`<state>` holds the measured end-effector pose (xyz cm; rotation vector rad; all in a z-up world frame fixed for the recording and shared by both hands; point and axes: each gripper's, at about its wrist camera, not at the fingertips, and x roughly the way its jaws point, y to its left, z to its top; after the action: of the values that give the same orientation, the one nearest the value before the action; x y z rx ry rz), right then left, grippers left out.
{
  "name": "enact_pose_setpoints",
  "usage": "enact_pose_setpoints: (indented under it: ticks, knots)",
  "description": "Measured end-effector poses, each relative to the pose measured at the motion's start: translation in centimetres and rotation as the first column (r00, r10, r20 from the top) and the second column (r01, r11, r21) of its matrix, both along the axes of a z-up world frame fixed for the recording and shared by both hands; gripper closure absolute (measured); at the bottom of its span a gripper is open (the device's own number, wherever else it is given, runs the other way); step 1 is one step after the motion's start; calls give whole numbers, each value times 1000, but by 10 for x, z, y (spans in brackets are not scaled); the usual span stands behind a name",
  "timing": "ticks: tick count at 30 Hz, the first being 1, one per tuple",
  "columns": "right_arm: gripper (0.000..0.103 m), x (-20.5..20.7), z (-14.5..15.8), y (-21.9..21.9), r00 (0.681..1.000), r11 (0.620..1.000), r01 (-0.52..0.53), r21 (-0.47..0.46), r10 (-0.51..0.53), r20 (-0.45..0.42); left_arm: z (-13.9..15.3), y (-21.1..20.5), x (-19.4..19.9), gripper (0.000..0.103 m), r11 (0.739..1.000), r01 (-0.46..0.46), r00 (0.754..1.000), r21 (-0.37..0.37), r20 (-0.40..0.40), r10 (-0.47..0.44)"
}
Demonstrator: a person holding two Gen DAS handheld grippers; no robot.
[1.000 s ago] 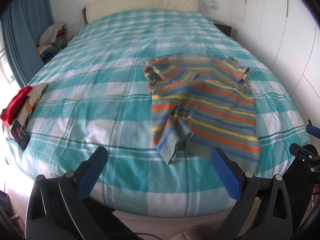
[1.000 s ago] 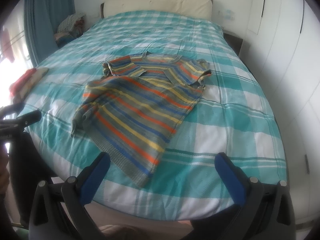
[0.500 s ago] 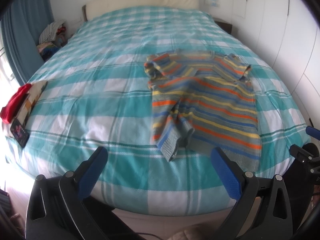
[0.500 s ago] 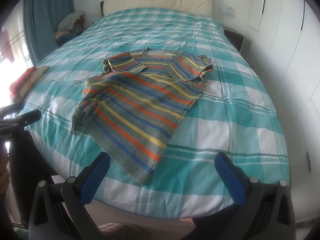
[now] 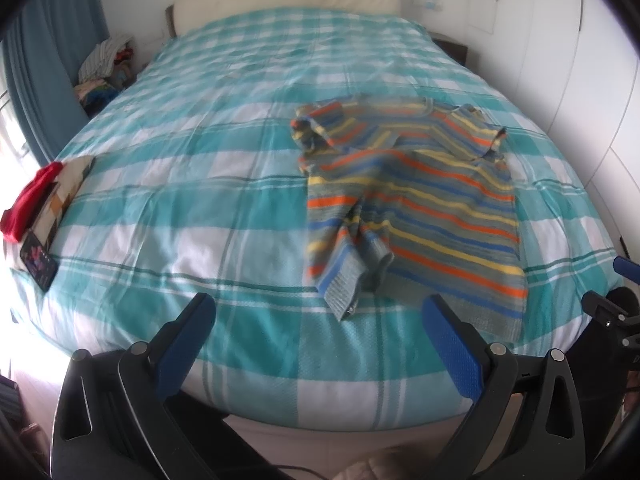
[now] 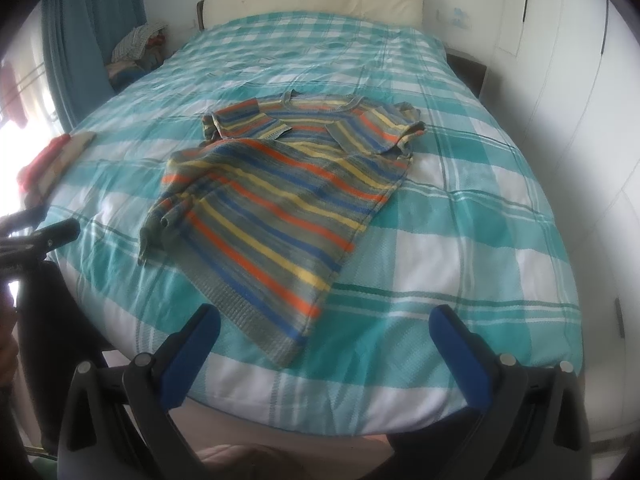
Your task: Fold small clothes
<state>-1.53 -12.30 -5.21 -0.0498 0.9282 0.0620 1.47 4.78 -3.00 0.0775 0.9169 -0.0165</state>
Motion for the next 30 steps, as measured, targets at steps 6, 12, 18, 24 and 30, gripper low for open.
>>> enact_pose_setpoints:
  ticks: [6, 12, 18, 24, 30]
  knots:
    - [0, 0, 0, -1, 1000, 1000, -1, 1, 1, -2, 0, 0, 0, 0, 1000, 2, 1000, 1, 0, -2]
    - [0, 2, -5, -15, 999, 999, 33, 19, -33, 8, -6, 32, 2, 0, 998, -58, 998, -12, -4, 58]
    - [0, 3, -34, -48, 993, 990, 116, 79, -114, -35, -39, 73, 11, 0, 983, -143, 986, -114, -107, 131]
    - [3, 21, -87, -54, 983, 924, 92, 372, -24, -183, -83, 53, 29, 1, 977, -80, 972, -196, -231, 34]
    - [18, 29, -121, -32, 970, 893, 46, 447, 68, -234, -85, 54, 28, 1, 973, -104, 969, -206, -240, 53]
